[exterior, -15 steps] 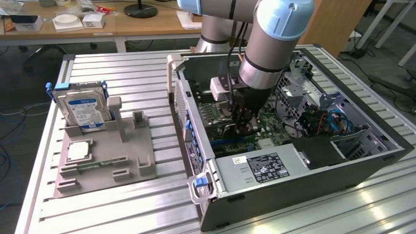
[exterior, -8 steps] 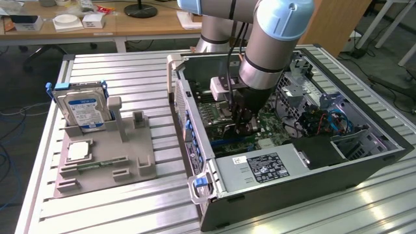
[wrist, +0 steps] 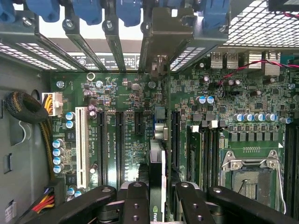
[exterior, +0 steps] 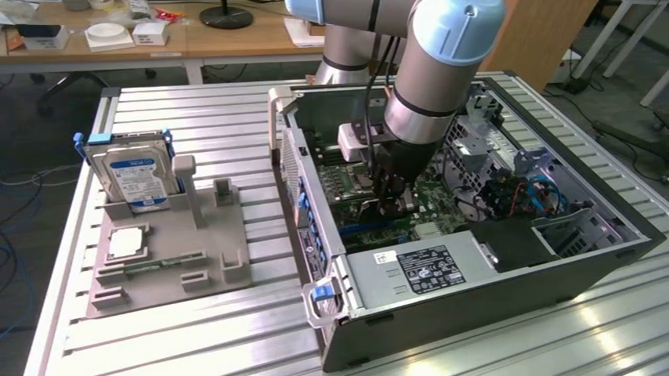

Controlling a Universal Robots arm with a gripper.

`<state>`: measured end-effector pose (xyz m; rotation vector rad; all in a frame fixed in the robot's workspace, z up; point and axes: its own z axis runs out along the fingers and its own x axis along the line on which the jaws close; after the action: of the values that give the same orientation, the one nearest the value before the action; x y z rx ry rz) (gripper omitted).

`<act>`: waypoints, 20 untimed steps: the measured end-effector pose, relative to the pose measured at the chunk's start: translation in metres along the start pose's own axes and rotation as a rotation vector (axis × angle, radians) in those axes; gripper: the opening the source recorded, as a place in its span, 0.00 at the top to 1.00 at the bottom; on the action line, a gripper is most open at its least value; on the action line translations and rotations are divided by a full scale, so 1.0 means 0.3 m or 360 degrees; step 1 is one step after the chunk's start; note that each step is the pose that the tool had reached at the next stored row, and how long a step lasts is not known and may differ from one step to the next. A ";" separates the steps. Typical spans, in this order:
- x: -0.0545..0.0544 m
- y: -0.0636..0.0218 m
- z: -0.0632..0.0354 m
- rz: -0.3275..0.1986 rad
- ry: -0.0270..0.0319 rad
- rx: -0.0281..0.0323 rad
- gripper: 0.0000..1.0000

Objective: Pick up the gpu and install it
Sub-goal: 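Insert the gpu into the slot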

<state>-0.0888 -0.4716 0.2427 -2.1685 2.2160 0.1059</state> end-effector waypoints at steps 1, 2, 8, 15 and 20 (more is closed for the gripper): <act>0.000 0.000 0.000 0.0000 0.00000 -0.00001 0.73; 0.000 -0.002 0.000 0.0000 -0.00002 -0.00002 0.73; 0.000 -0.004 0.000 0.0000 0.00000 -0.00007 0.73; 0.000 -0.004 0.000 0.0000 0.00034 -0.00006 0.73; 0.000 -0.004 0.000 0.0000 0.00130 -0.00003 0.73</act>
<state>-0.0875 -0.4715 0.2426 -2.1727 2.2206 0.0974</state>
